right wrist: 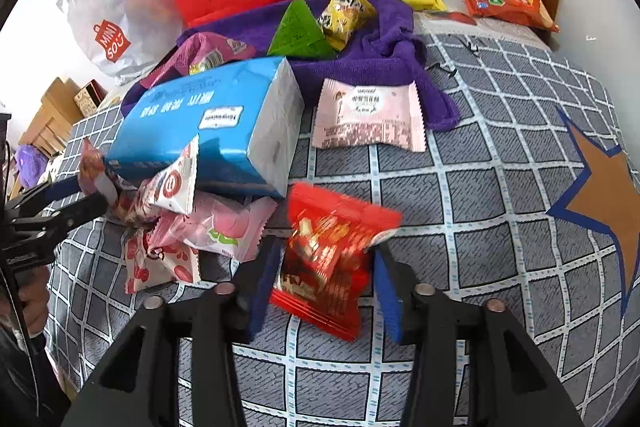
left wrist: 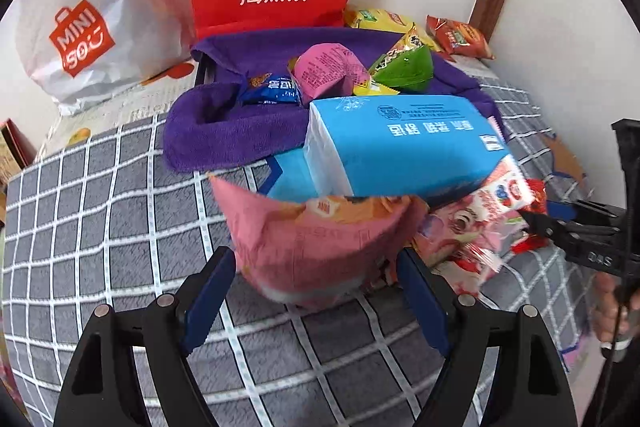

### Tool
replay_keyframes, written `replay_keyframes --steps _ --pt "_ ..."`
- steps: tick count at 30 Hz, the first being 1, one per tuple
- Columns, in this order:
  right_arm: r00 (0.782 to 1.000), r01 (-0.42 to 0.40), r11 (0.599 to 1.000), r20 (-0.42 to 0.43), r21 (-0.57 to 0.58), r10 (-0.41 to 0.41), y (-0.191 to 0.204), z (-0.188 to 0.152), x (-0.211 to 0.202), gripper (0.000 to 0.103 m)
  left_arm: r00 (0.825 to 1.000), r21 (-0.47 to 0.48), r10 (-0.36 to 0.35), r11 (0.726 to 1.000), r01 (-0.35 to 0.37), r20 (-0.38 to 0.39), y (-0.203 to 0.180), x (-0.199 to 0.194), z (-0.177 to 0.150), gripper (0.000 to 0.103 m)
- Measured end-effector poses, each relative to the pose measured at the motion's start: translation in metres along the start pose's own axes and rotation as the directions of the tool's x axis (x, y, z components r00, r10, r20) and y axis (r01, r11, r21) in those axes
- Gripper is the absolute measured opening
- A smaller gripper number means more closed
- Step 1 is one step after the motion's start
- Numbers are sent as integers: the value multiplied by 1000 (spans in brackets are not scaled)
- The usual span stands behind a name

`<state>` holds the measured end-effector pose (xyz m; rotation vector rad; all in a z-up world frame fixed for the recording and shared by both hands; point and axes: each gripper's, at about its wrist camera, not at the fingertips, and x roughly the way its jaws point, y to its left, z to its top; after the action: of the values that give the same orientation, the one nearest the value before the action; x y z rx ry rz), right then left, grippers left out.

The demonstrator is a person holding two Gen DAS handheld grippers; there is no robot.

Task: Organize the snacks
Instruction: 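Grasp the large pink bag with left tool while right tool grasps red packet, then lift and carry the pink bag and red packet toward the purple towel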

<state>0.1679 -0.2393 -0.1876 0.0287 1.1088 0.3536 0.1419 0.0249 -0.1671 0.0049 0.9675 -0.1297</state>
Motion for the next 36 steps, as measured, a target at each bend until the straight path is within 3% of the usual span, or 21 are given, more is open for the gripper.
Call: replay_keyframes --steps 6,9,14,26,36 --pt "1000 17 1000 16 -11 -17 1 -2 7 55 1000 -13 -6 1000 6 -1 1 12 7 80" --pt "999 26 1000 28 -16 -25 2 -2 6 47 999 -55 -43 998 43 6 6 11 8 78" --pt "999 9 1000 36 -2 -9 1 -5 -1 47 998 -80 -65 995 66 15 9 1 5 73" --pt "992 -21 1000 123 3 21 15 -17 -57 47 995 -64 -73 995 78 70 -10 -55 -12 72" --pt "976 35 999 216 -3 -33 31 -15 -113 47 988 -58 -105 992 112 109 -32 -97 -11 72"
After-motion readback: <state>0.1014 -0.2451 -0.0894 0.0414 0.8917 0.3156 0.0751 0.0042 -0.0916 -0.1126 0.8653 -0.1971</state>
